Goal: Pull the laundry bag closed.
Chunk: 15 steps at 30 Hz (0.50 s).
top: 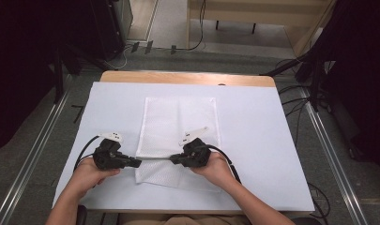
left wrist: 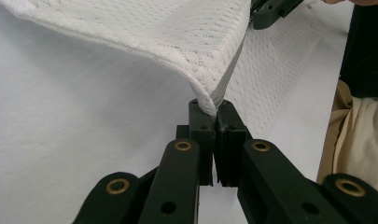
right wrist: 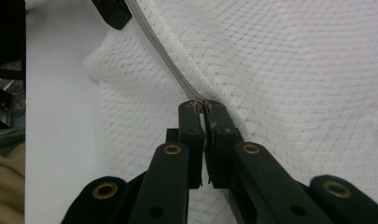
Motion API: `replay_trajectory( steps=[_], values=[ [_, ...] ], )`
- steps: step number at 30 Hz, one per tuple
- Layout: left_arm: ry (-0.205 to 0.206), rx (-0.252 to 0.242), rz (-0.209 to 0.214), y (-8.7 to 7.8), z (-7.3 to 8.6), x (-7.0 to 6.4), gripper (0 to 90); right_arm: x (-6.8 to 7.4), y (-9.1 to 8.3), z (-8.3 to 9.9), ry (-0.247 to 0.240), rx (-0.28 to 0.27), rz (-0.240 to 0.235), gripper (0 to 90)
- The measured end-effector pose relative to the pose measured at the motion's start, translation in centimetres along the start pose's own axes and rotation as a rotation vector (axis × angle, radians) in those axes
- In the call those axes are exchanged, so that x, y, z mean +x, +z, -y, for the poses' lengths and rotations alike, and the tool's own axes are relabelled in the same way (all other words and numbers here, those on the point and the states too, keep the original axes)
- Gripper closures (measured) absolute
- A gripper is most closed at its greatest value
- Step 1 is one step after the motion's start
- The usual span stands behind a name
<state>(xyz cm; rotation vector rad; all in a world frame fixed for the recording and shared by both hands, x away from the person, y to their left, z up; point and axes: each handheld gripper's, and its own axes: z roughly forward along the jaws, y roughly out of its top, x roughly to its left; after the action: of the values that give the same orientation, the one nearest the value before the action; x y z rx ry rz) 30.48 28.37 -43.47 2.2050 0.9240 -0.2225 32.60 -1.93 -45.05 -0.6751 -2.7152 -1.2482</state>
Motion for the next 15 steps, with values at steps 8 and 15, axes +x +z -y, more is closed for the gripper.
replay_trajectory(
  steps=[8, 15],
  values=[
    [-0.002, 0.005, 0.002, 0.07, 0.01, 0.02, 88.2, -0.08, -0.34, 0.33, -0.009, 0.017, 0.021, 87.9],
    [-0.005, 0.003, 0.007, 0.01, -0.01, 0.02, 88.1, -0.44, -0.75, 0.51, 0.009, 0.007, 0.021, 87.9]
  ],
)
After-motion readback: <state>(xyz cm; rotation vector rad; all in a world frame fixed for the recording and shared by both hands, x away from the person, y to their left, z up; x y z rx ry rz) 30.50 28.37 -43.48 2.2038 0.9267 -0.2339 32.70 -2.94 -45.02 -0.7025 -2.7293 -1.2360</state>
